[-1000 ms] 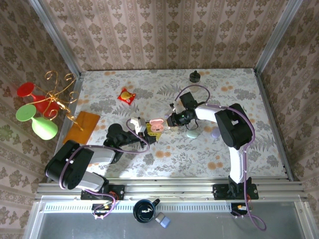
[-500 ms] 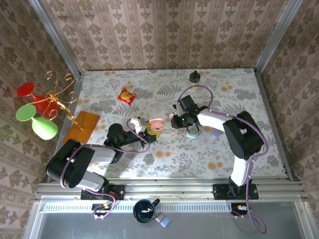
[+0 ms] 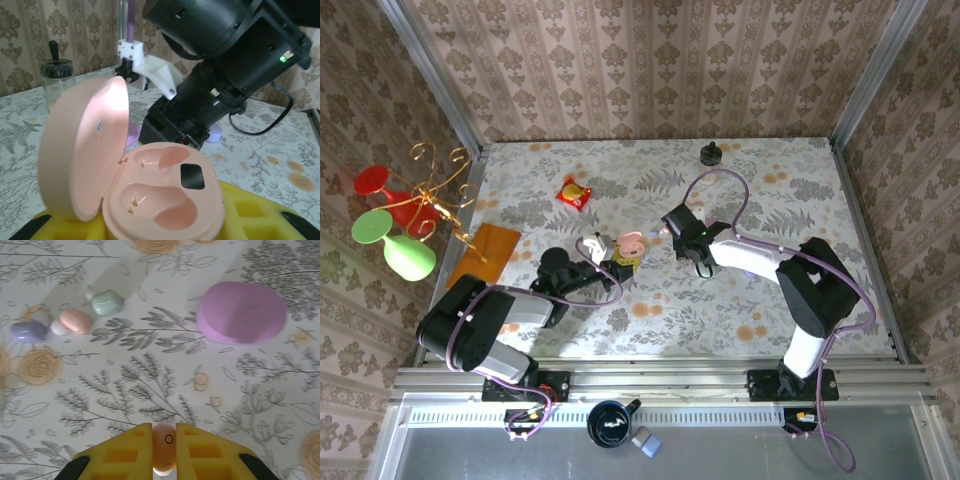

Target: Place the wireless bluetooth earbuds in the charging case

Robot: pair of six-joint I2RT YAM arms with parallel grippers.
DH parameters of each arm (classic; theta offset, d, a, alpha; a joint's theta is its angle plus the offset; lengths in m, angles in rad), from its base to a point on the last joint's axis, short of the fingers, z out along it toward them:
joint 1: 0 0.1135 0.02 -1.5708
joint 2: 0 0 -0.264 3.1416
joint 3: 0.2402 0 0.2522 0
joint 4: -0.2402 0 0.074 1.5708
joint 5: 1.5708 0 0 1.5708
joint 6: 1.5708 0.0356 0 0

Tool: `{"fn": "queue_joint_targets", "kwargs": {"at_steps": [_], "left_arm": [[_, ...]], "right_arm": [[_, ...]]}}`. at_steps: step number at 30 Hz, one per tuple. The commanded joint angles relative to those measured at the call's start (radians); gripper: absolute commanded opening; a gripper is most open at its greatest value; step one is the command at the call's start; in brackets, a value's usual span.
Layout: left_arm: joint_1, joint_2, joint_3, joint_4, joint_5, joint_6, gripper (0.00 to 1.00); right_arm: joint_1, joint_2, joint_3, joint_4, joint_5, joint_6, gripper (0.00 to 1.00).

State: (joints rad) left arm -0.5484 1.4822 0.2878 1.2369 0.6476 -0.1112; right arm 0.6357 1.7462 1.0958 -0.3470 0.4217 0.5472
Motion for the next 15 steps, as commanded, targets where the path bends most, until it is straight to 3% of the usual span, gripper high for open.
{"fn": "queue_joint_targets", "kwargs": {"at_steps": [1, 8, 15], "left_arm": [[0.005, 0.003, 0.014, -0.028, -0.056, 0.038, 0.31], [0.006, 0.010, 0.034, -0.067, -0.045, 0.038, 0.31], [0.001, 0.030, 0.051, -0.070, 0.054, 0.047, 0.31]], "right_arm": [[0.011, -0.058, 0.020, -0.058, 0.107, 0.036, 0.15], [0.045, -0.207, -0.076, 0.073, 0.007, -0.045, 0.15], [0.060, -0.433, -0.254, 0.333, -0.317, -0.275, 0.16]]}}
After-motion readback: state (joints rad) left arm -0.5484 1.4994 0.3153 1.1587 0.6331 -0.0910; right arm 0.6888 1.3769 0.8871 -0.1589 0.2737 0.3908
